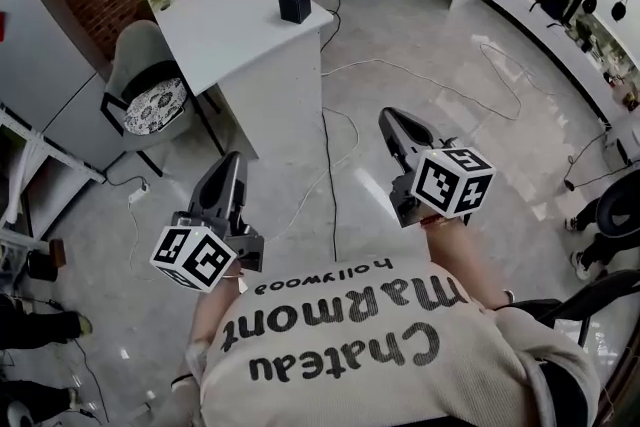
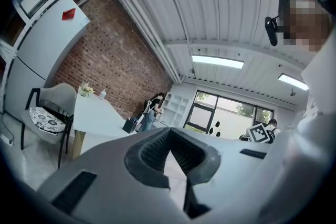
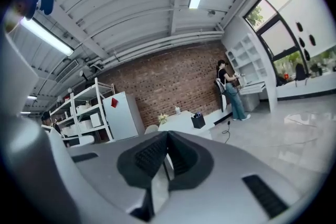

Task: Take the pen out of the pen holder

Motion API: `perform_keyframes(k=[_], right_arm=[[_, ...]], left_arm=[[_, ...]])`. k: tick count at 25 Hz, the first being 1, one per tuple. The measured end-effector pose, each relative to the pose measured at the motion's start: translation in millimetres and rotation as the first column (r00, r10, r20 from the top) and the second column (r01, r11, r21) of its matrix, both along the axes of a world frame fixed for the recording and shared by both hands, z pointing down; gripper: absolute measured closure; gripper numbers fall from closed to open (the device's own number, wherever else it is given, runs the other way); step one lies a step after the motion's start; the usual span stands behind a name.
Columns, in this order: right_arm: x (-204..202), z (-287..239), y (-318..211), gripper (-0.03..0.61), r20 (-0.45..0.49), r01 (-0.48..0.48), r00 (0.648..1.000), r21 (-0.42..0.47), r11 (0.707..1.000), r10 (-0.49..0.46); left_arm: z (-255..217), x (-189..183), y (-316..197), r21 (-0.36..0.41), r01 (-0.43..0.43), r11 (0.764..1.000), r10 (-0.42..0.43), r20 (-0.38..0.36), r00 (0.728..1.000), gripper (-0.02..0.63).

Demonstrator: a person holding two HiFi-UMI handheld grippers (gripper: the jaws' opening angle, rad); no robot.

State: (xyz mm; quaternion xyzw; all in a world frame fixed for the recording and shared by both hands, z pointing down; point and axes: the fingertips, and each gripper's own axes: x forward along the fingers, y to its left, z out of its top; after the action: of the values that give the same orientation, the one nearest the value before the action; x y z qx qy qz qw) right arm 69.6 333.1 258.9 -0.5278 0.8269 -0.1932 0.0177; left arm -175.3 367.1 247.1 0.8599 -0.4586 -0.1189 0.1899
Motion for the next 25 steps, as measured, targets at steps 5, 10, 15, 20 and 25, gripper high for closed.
perform_keyframes(k=[5,10,15,20,25], right_arm=[[-5,34,-1,0.575,-0.046,-0.027,0.999,-0.067,0.997,0.024],[3,45,-31,0.575,-0.023,-0.051,0.999,-0.084,0.995,0.049],[13,55,-84,0.575,-0.006,-0.031,1.0,-0.11,0.993,0.03],[32,52,-151,0.575,0.019,0.01,1.0,-0.12,0.993,-0.008],[54,53,-212,0.575,0.028,0.05,0.998,-0.12,0.991,-0.047]], left_arm=[[25,-9,-5,-0.047,-0.006,0.999,0.006,-0.008,1.0,0.612],[42,-5,-32,-0.074,-0.012,0.997,0.012,-0.006,1.0,0.612],[49,10,-83,-0.093,-0.007,0.996,0.006,-0.009,1.0,0.612],[41,37,-142,-0.079,0.008,0.997,-0.009,-0.008,1.0,0.612],[40,62,-193,-0.072,0.039,0.997,-0.039,-0.004,0.999,0.612]])
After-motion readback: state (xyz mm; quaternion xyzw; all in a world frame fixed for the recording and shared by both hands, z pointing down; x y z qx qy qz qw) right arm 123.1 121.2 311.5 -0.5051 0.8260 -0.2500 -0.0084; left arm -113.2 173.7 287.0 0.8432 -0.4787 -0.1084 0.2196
